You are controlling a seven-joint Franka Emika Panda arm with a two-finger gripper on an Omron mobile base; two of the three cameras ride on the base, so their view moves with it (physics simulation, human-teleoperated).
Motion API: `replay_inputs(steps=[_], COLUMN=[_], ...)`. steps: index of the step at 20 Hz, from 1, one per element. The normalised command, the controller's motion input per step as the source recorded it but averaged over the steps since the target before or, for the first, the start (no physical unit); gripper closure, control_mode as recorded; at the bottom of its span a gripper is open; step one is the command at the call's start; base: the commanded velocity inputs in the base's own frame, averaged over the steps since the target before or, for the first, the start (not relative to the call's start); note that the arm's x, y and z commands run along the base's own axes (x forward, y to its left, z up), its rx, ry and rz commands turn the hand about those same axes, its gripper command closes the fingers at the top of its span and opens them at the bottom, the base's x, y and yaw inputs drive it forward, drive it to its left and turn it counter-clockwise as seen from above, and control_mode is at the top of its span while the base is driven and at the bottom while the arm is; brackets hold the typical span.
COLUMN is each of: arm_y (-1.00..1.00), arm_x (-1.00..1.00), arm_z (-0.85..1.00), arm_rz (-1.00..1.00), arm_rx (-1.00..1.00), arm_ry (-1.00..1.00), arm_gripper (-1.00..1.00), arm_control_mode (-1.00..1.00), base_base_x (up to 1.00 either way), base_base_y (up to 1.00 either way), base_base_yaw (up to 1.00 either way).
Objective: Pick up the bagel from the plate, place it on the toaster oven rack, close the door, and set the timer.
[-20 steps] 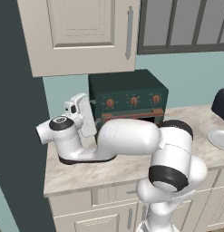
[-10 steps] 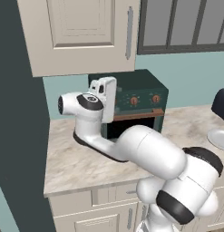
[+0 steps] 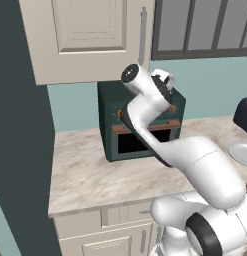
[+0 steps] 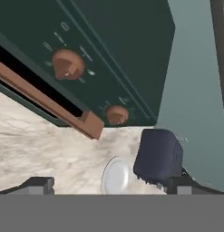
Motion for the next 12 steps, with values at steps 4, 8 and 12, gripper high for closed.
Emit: replay_inputs(steps=[4,8,12], arm_y=[-0.79,-0.54,-0.2], arm_x=[0.18,0.23,0.25], arm_z=[0.0,0.0,-0.01], arm_rz=[0.0,0.0,0.0], arm_rx=[0.36,0.24,0.15], arm_ry=[0.0,0.0,0.0], arm_gripper=[-1.0,-1.0,-1.0], arm_control_mode=[-1.0,-1.0,-1.0], base_base_x=[0.0,0.0,0.0], base_base_y=[0.0,0.0,0.0], base_base_yaw=[0.0,0.0,0.0])
